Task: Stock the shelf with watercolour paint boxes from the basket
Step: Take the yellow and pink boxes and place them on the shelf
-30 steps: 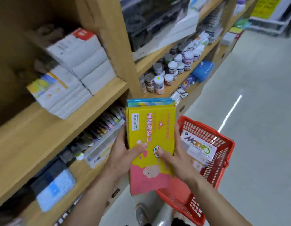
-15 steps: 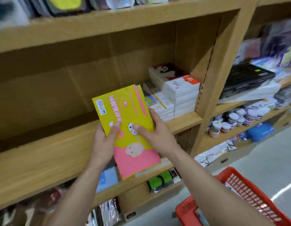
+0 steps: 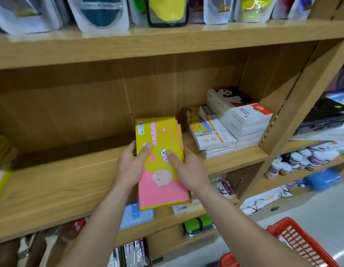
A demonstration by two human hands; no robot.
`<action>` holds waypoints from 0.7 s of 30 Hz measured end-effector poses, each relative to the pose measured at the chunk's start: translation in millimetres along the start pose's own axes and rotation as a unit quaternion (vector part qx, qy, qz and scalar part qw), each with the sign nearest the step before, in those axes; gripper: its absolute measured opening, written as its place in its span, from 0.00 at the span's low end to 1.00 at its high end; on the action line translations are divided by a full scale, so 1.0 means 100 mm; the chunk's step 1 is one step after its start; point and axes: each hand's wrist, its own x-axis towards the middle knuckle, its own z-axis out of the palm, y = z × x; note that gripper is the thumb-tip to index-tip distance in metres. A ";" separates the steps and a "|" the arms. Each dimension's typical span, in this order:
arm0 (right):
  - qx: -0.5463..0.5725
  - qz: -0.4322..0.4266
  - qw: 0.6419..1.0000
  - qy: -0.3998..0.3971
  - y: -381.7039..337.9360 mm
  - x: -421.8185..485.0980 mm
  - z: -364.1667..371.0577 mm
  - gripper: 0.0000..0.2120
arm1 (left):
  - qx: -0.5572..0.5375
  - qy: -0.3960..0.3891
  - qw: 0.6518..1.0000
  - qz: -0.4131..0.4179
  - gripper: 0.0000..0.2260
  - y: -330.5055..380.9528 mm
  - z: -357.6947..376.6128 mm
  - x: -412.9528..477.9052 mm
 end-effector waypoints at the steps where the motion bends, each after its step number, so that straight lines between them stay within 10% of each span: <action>1: 0.008 0.010 1.000 0.001 -0.04 0.05 0.01 0.30 | 0.001 0.010 1.000 -0.010 0.09 0.01 0.00 0.06; 6: 0.111 0.020 0.993 -0.040 -0.03 0.30 -0.11 0.07 | -0.045 -0.012 0.997 -0.062 0.13 0.05 0.15 0.25; 13: 0.044 -0.080 0.995 -0.050 0.41 -0.44 -0.13 0.24 | 0.014 -0.148 0.989 -0.002 0.26 -0.29 -0.12 -0.47; 21: -0.026 -0.047 0.989 0.139 0.46 -0.14 -0.12 0.27 | 0.091 -0.084 0.991 0.044 0.29 -0.29 0.48 -0.26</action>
